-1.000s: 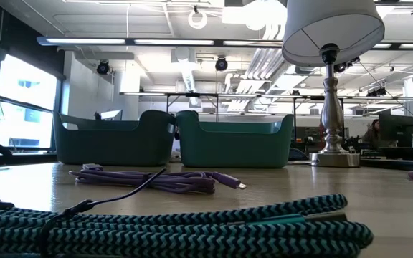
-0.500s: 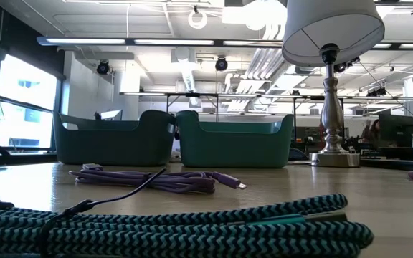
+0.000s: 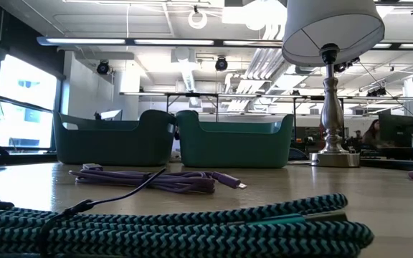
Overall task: Pick & Place USB Port
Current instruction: Put the black and blue charger cable into the green bin
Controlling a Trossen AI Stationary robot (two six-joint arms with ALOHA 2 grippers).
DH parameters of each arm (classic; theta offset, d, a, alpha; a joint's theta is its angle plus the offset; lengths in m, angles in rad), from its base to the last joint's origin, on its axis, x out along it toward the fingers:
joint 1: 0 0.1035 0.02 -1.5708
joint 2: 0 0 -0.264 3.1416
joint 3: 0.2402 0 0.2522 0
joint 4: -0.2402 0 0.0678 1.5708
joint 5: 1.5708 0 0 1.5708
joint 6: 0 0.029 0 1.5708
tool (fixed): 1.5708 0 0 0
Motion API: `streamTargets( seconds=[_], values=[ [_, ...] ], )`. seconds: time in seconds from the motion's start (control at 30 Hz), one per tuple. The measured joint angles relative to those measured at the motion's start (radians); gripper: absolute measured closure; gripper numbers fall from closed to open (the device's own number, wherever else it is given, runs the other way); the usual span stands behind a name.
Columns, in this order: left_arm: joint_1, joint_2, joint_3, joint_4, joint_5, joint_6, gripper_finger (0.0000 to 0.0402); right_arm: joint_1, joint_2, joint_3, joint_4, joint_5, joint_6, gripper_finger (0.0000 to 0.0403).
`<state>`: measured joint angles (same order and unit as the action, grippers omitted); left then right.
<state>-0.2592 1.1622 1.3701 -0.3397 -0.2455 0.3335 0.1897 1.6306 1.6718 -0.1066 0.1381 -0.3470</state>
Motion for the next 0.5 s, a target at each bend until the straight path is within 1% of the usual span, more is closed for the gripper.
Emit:
streamTargets(
  seconds=[0.1, 0.3, 0.4, 0.47, 0.5],
  values=[
    [0.000, 0.014, 0.000, 0.006, -0.024, -0.001, 0.0390, -0.007, 0.001, 0.000, 0.000, 0.000, -0.025, 0.0250],
    [0.000, 0.044, 0.000, 0.064, -0.040, -0.012, 0.0392, -0.026, 0.000, 0.000, 0.002, 0.015, -0.053, 0.0250],
    [0.002, 0.061, 0.003, 0.084, -0.028, -0.020, 0.0394, -0.036, 0.007, 0.000, 0.006, 0.023, -0.074, 0.0250],
    [0.015, 0.069, -0.004, 0.053, -0.023, -0.020, 0.0394, -0.041, 0.010, -0.007, -0.031, 0.034, -0.078, 0.0249],
    [0.018, 0.069, -0.004, 0.063, -0.006, -0.019, 0.0394, -0.045, 0.010, -0.007, -0.028, 0.034, -0.076, 0.0249]
  ],
)
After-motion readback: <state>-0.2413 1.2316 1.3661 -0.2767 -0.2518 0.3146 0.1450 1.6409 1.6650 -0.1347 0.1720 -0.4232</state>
